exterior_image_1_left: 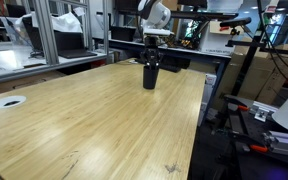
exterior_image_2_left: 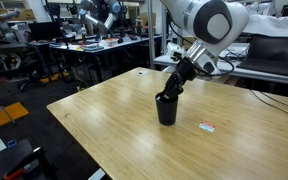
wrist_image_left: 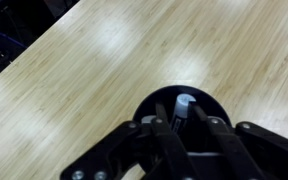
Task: Move marker from the black cup and place it on the table
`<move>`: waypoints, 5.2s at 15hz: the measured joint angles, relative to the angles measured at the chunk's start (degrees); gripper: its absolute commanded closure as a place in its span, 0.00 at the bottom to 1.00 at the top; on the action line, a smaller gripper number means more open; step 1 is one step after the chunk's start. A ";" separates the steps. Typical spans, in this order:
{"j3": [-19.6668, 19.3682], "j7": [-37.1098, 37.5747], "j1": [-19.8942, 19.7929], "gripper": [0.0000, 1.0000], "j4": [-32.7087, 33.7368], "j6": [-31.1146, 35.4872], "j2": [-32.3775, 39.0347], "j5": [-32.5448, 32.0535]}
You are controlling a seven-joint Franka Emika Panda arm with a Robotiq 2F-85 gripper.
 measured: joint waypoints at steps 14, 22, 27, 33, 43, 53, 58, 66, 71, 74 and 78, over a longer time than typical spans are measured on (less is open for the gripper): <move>0.94 0.18 0.60 0.84 0.33 -0.51 2.08 -0.08; 0.90 0.47 -0.55 0.95 4.09 -3.40 4.25 -0.01; 0.72 1.61 -0.58 0.95 7.43 -6.62 3.79 -0.03; 0.36 3.47 -0.61 0.95 9.50 -11.39 0.11 -0.07; 0.90 4.40 6.62 0.95 4.96 -9.45 -11.46 -5.15; 1.88 2.73 14.92 0.95 -11.36 13.42 -12.10 -11.29; 1.88 2.73 14.91 0.95 -13.42 14.50 -12.35 -11.29; 1.89 2.68 14.91 0.19 -14.13 11.29 -12.47 -11.32; 1.89 2.67 14.89 0.00 -14.12 6.86 -12.58 -11.33; 1.90 2.67 14.84 0.00 -14.11 0.06 -12.95 -11.10; 1.93 2.53 14.76 0.00 -14.09 2.85 -13.37 -9.04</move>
